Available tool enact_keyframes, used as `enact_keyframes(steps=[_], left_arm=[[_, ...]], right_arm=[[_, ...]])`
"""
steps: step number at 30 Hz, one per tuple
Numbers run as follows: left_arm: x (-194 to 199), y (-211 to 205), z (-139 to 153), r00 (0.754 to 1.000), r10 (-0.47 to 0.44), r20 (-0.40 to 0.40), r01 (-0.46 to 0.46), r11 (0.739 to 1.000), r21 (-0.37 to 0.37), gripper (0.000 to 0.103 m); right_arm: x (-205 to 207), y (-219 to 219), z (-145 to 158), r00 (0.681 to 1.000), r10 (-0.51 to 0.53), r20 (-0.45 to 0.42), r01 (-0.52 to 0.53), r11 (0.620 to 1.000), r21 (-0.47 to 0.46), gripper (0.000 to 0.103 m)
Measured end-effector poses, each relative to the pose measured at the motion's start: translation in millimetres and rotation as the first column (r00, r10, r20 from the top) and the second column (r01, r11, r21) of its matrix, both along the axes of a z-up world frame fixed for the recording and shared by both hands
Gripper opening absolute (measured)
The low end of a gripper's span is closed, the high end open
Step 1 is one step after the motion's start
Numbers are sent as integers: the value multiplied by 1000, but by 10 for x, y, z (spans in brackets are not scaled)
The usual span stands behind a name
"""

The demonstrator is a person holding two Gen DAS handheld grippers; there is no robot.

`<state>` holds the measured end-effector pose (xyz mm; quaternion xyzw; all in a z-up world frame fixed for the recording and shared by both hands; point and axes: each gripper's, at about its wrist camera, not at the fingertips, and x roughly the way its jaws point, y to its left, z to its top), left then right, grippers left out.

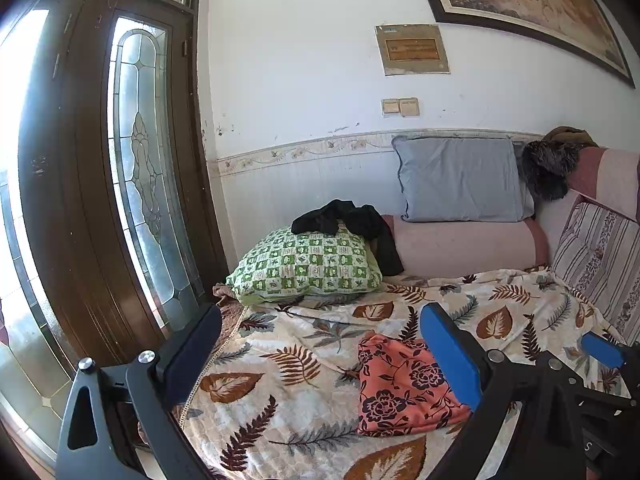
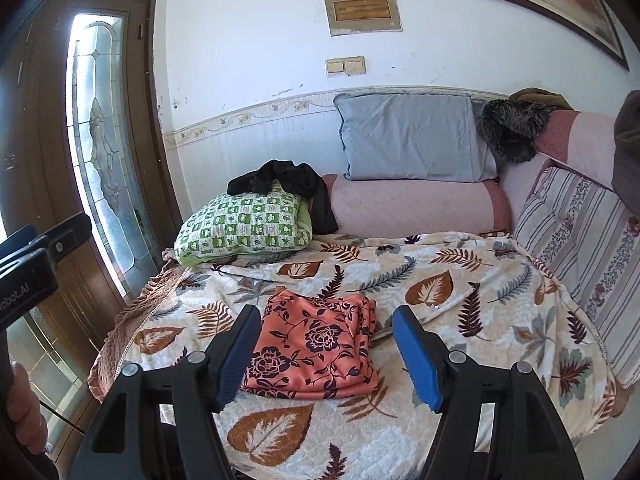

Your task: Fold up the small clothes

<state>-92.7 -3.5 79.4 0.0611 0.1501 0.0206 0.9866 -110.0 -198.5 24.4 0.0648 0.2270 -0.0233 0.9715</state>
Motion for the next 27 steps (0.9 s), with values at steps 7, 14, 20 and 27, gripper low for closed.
enact_keyframes(steps=[7, 14, 20, 27], left_arm=[[-42, 50, 8, 1000, -12, 2, 12, 1000, -12, 100], [-53, 120, 9, 999, -20, 25, 20, 1000, -23, 100], [-7, 78, -47, 998, -59, 26, 59, 998, 7, 100], [153, -45, -128, 994, -111, 6, 111, 994, 18, 100]], right_arm=[[24, 32, -26, 1000, 6, -9, -6, 1000, -6, 72], [65, 62, -57, 1000, 15, -23, -15, 1000, -18, 72], [173, 91, -145, 998, 31, -49, -32, 999, -26, 72], [375, 87, -322, 995, 41, -93, -42, 999, -18, 72]])
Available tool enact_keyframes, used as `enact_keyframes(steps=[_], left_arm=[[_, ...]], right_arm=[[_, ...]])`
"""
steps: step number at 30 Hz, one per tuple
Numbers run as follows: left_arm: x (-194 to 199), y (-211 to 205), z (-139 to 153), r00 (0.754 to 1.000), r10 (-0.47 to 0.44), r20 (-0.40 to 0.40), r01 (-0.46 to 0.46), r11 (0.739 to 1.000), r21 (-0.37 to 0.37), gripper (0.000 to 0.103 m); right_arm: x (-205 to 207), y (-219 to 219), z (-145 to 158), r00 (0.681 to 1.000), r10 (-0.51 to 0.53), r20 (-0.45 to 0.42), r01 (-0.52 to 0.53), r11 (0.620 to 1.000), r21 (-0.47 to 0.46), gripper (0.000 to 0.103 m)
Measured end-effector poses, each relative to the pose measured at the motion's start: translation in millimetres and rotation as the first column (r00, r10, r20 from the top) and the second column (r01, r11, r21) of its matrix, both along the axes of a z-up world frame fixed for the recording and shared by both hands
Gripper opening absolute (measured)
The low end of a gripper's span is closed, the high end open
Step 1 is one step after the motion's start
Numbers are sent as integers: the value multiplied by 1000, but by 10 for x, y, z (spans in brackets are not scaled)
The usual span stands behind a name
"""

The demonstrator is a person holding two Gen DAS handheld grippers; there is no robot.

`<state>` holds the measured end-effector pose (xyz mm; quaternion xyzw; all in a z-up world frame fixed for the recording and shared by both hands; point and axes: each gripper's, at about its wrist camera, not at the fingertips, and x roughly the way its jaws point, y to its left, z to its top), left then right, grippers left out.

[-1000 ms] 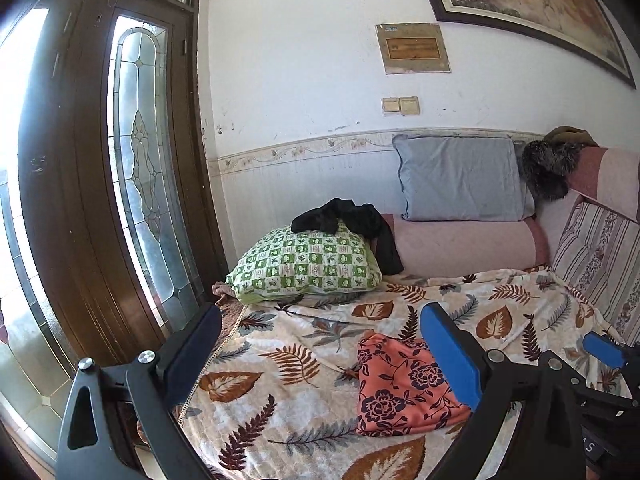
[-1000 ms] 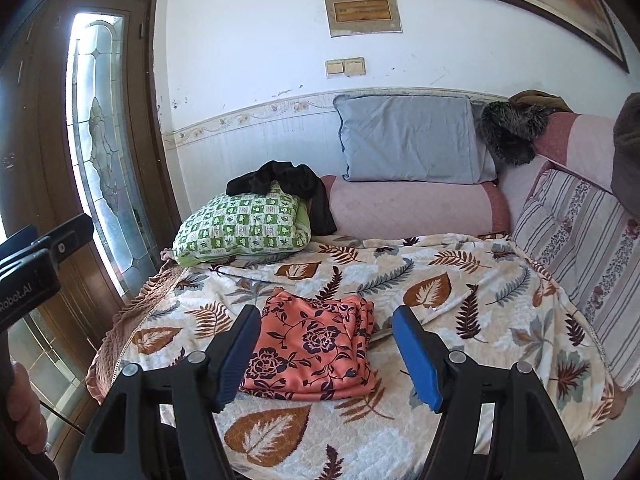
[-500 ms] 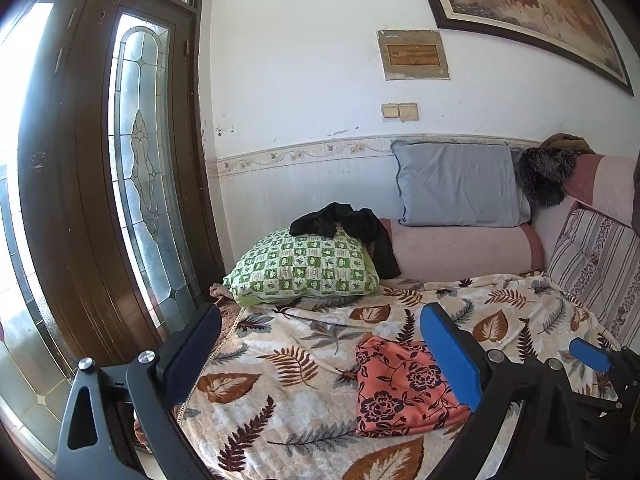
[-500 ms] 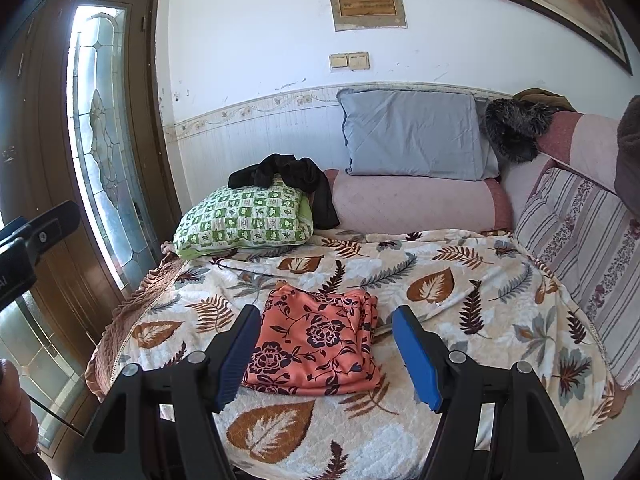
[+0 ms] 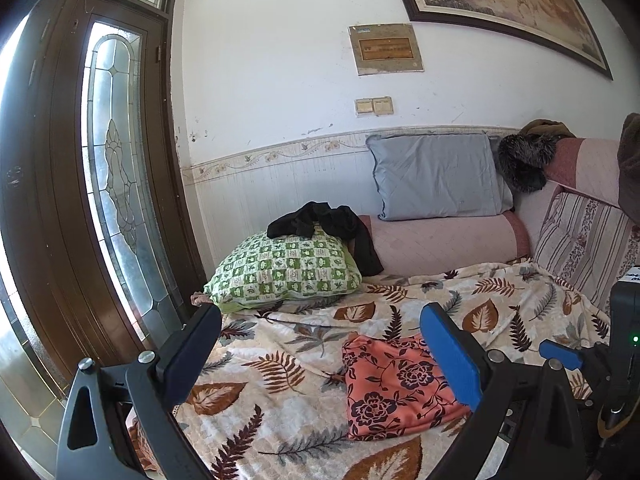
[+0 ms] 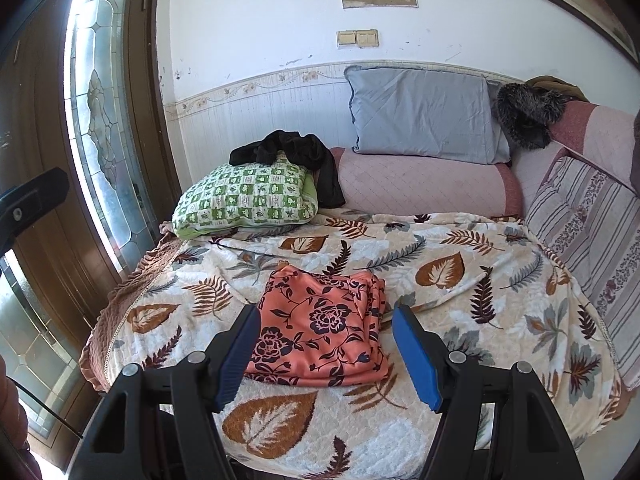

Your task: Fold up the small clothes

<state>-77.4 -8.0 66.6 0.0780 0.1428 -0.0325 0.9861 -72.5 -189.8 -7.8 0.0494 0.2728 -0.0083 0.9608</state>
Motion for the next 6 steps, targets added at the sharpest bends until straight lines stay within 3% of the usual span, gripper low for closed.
enact_keyframes(steps=[6], left_arm=[[187, -162, -77, 999, -31, 32, 31, 999, 13, 100]], right_arm=[[241, -170, -173, 999, -19, -42, 20, 999, 32, 72]])
